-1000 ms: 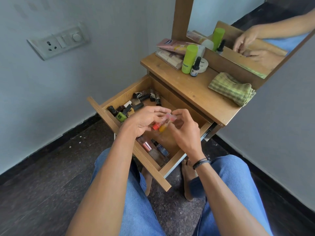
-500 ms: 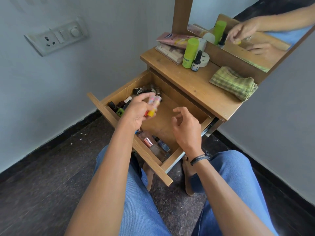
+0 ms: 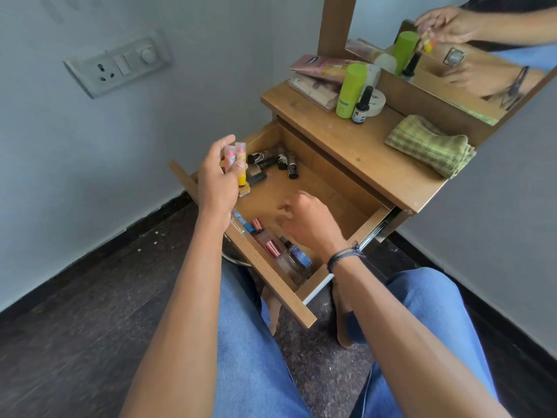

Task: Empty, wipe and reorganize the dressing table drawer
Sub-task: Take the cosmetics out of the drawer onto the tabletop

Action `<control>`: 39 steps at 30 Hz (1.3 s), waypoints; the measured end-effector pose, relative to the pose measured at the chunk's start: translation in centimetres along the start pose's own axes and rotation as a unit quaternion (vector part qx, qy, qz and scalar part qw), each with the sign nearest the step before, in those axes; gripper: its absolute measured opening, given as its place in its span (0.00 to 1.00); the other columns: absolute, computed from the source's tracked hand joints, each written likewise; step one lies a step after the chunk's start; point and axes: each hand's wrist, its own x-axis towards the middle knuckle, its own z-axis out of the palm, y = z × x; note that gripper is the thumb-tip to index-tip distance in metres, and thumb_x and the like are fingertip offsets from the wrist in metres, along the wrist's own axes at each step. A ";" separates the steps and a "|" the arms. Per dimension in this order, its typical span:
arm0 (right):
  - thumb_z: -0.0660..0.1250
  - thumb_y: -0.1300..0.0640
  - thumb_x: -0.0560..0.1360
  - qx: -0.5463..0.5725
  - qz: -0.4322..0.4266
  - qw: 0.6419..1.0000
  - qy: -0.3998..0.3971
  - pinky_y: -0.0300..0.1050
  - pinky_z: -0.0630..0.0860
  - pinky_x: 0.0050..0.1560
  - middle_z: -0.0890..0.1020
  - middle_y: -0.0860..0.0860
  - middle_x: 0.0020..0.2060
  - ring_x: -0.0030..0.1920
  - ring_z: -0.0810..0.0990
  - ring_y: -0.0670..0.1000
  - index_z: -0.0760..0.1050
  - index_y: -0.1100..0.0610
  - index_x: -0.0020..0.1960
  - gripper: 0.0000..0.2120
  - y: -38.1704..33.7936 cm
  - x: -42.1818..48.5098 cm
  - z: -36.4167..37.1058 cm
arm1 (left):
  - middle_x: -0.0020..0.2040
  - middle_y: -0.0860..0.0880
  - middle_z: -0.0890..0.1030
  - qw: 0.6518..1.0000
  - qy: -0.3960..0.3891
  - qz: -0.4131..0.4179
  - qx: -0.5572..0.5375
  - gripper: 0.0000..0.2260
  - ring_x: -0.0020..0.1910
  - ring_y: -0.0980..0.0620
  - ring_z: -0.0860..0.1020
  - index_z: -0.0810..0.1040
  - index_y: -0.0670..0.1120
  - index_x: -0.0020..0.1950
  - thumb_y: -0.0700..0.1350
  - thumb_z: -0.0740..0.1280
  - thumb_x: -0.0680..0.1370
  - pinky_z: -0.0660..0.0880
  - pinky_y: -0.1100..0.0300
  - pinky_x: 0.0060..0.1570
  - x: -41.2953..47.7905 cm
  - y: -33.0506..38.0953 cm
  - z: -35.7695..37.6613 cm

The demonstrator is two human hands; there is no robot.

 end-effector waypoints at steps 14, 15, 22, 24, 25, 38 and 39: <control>0.67 0.55 0.79 -0.026 -0.006 0.990 -0.137 0.57 0.74 0.65 0.79 0.56 0.58 0.62 0.74 0.60 0.79 0.57 0.63 0.14 -5.2 4.9 4.0 | 0.69 0.55 0.76 1.000 0.018 -0.007 -0.006 0.23 0.64 0.48 0.78 0.74 0.64 0.67 0.40 0.71 0.79 0.81 0.47 0.57 0.4 -0.7 -0.3; 0.67 0.55 0.79 -0.029 -0.003 0.990 -0.140 0.56 0.74 0.66 0.79 0.55 0.55 0.62 0.74 0.59 0.79 0.57 0.59 0.11 -5.3 5.0 4.0 | 0.69 0.55 0.75 1.000 0.017 -0.005 -0.005 0.23 0.64 0.47 0.78 0.74 0.63 0.67 0.40 0.71 0.79 0.82 0.47 0.56 0.3 -0.7 -0.3; 0.69 0.51 0.78 0.029 0.012 0.989 -0.148 0.50 0.73 0.58 0.81 0.52 0.36 0.44 0.79 0.56 0.76 0.57 0.36 0.15 -4.8 4.5 2.9 | 0.68 0.53 0.76 1.000 0.019 -0.002 -0.017 0.22 0.60 0.50 0.81 0.75 0.60 0.68 0.40 0.71 0.79 0.83 0.51 0.52 -0.1 -0.4 -0.5; 0.72 0.51 0.75 0.090 0.035 0.985 -0.141 0.49 0.78 0.52 0.85 0.53 0.40 0.45 0.82 0.54 0.81 0.58 0.43 0.10 -4.3 4.5 3.3 | 0.68 0.54 0.76 1.000 0.020 0.001 -0.015 0.21 0.60 0.50 0.80 0.75 0.61 0.67 0.40 0.71 0.79 0.83 0.50 0.53 -0.2 -0.3 -0.6; 0.72 0.52 0.75 0.113 0.039 0.983 -0.136 0.48 0.79 0.49 0.85 0.52 0.42 0.46 0.82 0.53 0.81 0.57 0.45 0.08 -4.2 4.4 3.5 | 0.67 0.54 0.76 1.000 0.021 0.005 -0.016 0.21 0.60 0.50 0.80 0.75 0.60 0.67 0.40 0.71 0.79 0.83 0.50 0.53 -0.2 -0.2 -0.5; 0.71 0.50 0.78 0.251 0.048 0.967 0.004 0.35 0.74 0.35 0.80 0.44 0.45 0.38 0.79 0.42 0.79 0.50 0.53 0.06 -3.1 2.0 -0.1 | 0.65 0.52 0.78 0.995 0.035 0.012 -0.089 0.20 0.58 0.54 0.82 0.76 0.59 0.63 0.36 0.70 0.79 0.81 0.53 0.56 -0.9 0.5 -0.6; 0.72 0.51 0.77 0.264 0.051 0.963 0.029 0.32 0.72 0.32 0.80 0.45 0.46 0.37 0.78 0.42 0.79 0.51 0.53 0.07 -2.5 1.6 -1.1 | 0.65 0.51 0.78 0.995 0.033 0.011 -0.090 0.20 0.58 0.53 0.82 0.76 0.59 0.63 0.36 0.70 0.79 0.81 0.54 0.56 -0.9 0.5 -0.7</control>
